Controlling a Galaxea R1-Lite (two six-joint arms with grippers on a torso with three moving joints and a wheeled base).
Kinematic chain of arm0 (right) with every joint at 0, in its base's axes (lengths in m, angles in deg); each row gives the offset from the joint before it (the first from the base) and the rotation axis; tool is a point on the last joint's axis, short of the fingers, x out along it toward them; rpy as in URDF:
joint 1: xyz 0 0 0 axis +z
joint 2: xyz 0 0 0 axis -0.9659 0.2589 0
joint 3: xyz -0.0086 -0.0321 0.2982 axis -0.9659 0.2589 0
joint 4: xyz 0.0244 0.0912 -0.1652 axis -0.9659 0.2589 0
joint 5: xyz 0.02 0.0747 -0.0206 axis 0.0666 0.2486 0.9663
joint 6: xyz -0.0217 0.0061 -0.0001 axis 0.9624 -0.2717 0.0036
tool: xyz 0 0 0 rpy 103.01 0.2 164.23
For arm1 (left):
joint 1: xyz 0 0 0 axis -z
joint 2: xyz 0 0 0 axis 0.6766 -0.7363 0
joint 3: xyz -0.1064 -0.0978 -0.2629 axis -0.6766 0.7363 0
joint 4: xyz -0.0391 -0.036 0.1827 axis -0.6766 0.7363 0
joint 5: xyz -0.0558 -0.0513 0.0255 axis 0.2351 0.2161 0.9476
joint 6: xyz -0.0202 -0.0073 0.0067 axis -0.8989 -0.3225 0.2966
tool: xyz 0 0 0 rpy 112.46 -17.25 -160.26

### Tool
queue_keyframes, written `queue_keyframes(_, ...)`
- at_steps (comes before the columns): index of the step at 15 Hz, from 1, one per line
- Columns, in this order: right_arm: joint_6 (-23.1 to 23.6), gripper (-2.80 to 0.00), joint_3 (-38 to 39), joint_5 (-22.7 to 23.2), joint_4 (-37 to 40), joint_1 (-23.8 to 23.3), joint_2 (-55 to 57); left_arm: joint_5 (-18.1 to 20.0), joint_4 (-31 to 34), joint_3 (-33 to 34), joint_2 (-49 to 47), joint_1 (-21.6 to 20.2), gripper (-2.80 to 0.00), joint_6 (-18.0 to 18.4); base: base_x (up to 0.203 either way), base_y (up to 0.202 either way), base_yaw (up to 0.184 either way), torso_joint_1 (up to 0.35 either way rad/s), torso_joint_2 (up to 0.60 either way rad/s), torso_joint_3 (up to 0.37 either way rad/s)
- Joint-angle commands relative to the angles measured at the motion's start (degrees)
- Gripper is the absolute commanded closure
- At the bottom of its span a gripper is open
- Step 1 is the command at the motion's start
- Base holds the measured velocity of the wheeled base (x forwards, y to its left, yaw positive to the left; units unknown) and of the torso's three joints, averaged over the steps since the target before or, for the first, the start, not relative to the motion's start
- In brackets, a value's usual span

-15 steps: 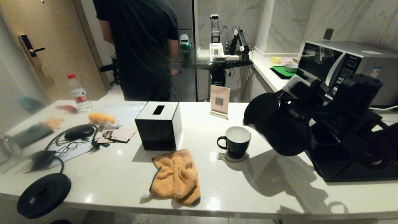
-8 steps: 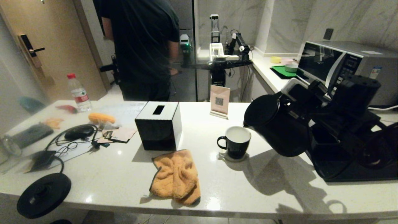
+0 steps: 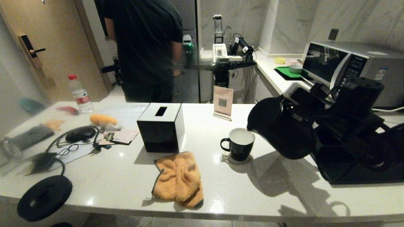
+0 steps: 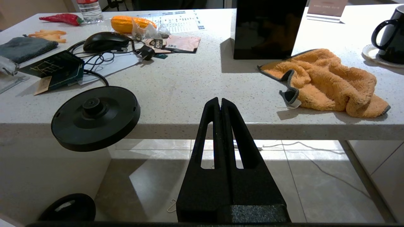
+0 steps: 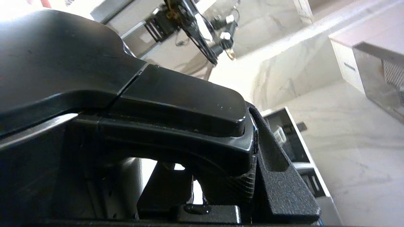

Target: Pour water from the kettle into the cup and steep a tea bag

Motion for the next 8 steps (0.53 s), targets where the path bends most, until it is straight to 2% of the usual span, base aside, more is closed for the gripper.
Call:
queue_keyframes(1,1.2,0.0,0.0,0.6,-0.3,-0.1,0.1,0.0,0.0,0.0,0.0,0.0,0.0,-0.1,0.0,0.0,0.0,0.0,0.0,0.0)
queue_keyframes(8,4.3,0.0,-1.2,2.7,-0.5,-0.1,1.1,0.0,0.0,0.0,0.0,0.0,0.0,0.0,0.0,0.0,0.0,0.0,0.0,0.0)
